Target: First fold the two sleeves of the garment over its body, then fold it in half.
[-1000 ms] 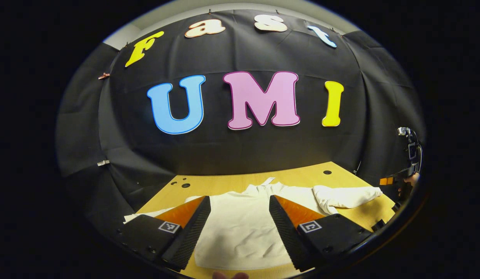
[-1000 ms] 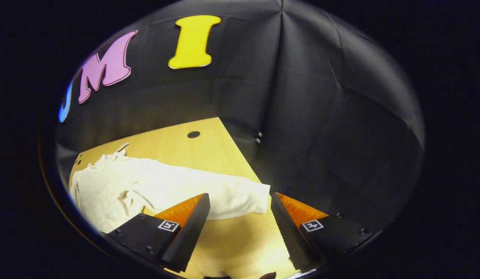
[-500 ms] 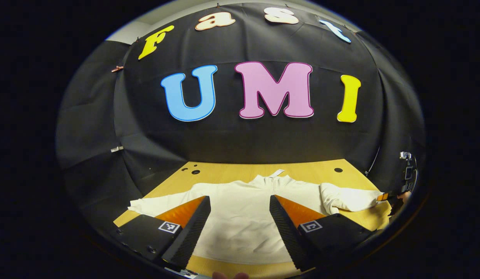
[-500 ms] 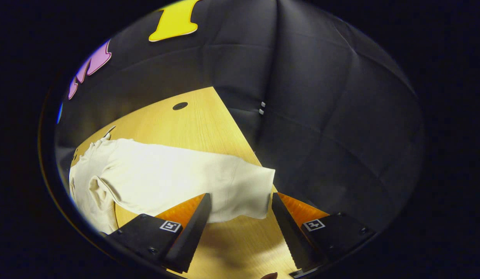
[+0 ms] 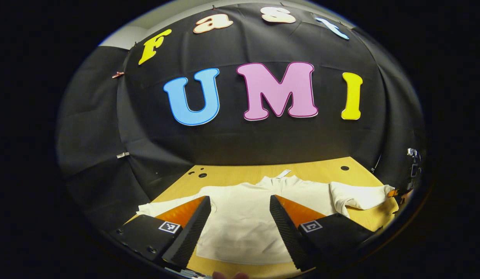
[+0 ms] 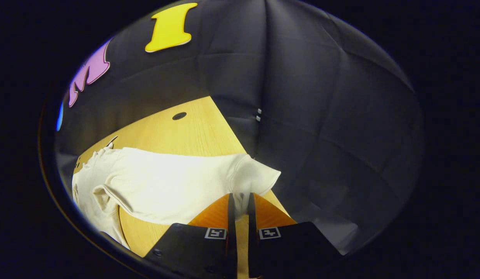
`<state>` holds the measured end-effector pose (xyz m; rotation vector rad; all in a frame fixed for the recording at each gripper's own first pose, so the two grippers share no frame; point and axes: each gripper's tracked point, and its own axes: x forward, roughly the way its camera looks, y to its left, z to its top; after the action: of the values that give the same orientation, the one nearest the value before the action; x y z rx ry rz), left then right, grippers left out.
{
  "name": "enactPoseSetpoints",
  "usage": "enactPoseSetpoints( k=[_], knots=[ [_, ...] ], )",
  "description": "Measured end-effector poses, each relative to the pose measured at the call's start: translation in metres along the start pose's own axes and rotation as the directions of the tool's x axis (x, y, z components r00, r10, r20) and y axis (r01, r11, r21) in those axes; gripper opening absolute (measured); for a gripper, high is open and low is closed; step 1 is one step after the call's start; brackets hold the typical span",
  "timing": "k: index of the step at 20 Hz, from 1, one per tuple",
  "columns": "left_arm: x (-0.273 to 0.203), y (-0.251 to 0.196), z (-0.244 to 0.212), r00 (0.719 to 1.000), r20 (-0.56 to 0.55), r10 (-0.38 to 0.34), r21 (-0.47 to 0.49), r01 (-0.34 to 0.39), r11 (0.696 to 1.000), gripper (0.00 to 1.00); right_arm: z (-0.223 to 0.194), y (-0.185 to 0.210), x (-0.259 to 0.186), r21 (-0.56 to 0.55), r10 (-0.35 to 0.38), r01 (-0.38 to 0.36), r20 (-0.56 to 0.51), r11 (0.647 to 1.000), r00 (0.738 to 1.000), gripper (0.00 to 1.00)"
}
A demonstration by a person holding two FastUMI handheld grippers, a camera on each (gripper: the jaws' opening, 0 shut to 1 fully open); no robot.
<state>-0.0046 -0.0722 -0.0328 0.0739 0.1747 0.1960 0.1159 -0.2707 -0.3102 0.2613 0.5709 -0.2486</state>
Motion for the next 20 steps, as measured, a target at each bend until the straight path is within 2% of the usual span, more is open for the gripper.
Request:
enactPoseSetpoints(
  k=[6, 10, 16, 17, 18, 20],
  knots=[
    [0.021, 0.025, 0.001, 0.992, 0.027, -0.123, 0.030, 0.122, 0.992, 0.96, 0.012, 0.015, -0.081, 0.021, -0.077, 0.075, 0.117, 0.997, 0.990, 0.16],
    [0.037, 0.052, -0.005, 0.982, 0.031, -0.186, 0.013, 0.186, 0.983, 0.96, 0.023, 0.058, -0.132, 0.044, -0.100, 0.093, 0.200, 0.995, 0.975, 0.16],
    [0.054, 0.094, -0.012, 0.971, 0.046, -0.236, 0.014, 0.236, 0.972, 0.96, 0.053, 0.168, -0.195, 0.033, 0.003, -0.014, 0.327, 0.999, 0.945, 0.15],
    [0.056, 0.103, -0.013, 0.969, 0.047, -0.241, 0.009, 0.241, 0.970, 0.96, 0.059, 0.192, -0.203, 0.021, 0.030, -0.039, 0.344, 0.999, 0.938, 0.10],
    [0.058, 0.111, -0.015, 0.969, 0.048, -0.244, 0.001, 0.244, 0.970, 0.96, 0.065, 0.218, -0.209, 0.001, 0.060, -0.065, 0.361, 0.998, 0.931, 0.15],
    [0.063, 0.128, -0.023, 0.967, 0.038, -0.251, -0.017, 0.252, 0.968, 0.96, 0.070, 0.260, -0.217, -0.033, 0.110, -0.106, 0.382, 0.994, 0.917, 0.15]
  ],
)
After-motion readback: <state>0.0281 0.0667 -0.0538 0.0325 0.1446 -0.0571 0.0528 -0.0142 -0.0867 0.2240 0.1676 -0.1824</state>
